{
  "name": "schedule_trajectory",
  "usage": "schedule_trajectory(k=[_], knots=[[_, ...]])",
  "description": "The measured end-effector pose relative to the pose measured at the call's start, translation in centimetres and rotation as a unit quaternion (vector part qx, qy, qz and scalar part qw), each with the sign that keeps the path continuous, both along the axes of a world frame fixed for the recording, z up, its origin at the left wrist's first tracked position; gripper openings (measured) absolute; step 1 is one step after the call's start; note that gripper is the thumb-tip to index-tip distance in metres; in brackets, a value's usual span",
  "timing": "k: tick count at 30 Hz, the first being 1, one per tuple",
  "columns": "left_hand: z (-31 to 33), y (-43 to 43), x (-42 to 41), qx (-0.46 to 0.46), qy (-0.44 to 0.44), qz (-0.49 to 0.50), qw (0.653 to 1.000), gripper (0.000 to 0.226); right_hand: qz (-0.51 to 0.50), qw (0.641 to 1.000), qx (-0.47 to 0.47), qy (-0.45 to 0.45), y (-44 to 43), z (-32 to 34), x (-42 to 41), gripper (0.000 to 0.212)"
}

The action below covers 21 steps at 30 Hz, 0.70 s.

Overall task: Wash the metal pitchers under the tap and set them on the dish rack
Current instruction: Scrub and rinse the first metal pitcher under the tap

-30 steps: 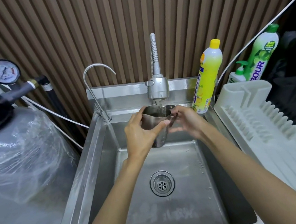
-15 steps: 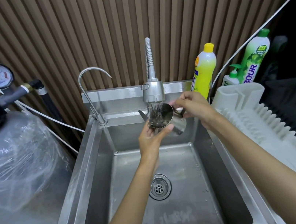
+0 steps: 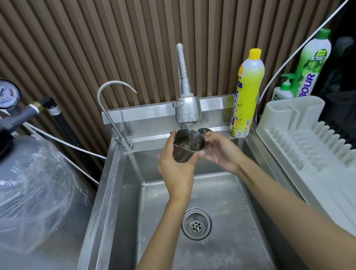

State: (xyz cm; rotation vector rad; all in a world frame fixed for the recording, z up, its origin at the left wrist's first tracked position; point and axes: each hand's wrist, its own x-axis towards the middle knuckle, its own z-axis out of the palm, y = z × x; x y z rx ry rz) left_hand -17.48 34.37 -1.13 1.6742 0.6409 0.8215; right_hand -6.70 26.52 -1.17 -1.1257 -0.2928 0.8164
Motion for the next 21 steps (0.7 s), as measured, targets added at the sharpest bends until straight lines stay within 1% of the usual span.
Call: schedule_trajectory(k=[2,4,7,9,10,12,14,17,19,21], knots=[[0.1,0.2,-0.4,-0.033,0.024,0.018,0.999,0.078,0.032,0.999,-0.037,-0.022,-0.3,-1.0,-0.5,0.010],[0.2,0.3,-0.8,-0.049,0.032,0.023,0.998,0.076,0.049,0.996,-0.062,-0.045,-0.8,-1.6,-0.8,0.011],[0.0,0.5,-0.9,-0.064,0.036,-0.007,0.997,0.076,0.031,0.995,-0.070,-0.063,-1.7,-1.2,-0.8,0.005],[-0.3,0.6,-0.8,-0.104,0.023,-0.039,0.994,0.083,0.013,0.991,-0.095,-0.092,-2.3,-0.2,-0.5,0.009],[-0.4,0.7,-0.7,-0.124,0.014,-0.056,0.991,0.084,0.004,0.987,-0.116,-0.114,-2.6,0.5,-0.3,0.013],[-0.7,0.6,-0.7,-0.149,-0.003,-0.089,0.985,0.078,-0.021,0.971,-0.163,-0.172,-3.0,2.0,0.1,0.020],[-1.1,0.1,-0.7,-0.160,-0.018,-0.111,0.981,0.071,-0.037,0.951,-0.194,-0.239,-3.4,3.3,0.4,0.025],[-1.8,-0.9,-0.5,-0.174,-0.039,-0.115,0.977,0.070,-0.029,0.914,-0.223,-0.337,-3.7,4.9,0.7,0.028],[-1.8,-1.5,-0.2,-0.188,-0.060,-0.106,0.975,0.071,-0.023,0.902,-0.227,-0.368,-3.6,5.6,0.8,0.027],[-1.5,-1.7,0.1,-0.184,-0.077,-0.093,0.975,0.071,-0.019,0.909,-0.205,-0.362,-3.3,6.1,1.0,0.027]])
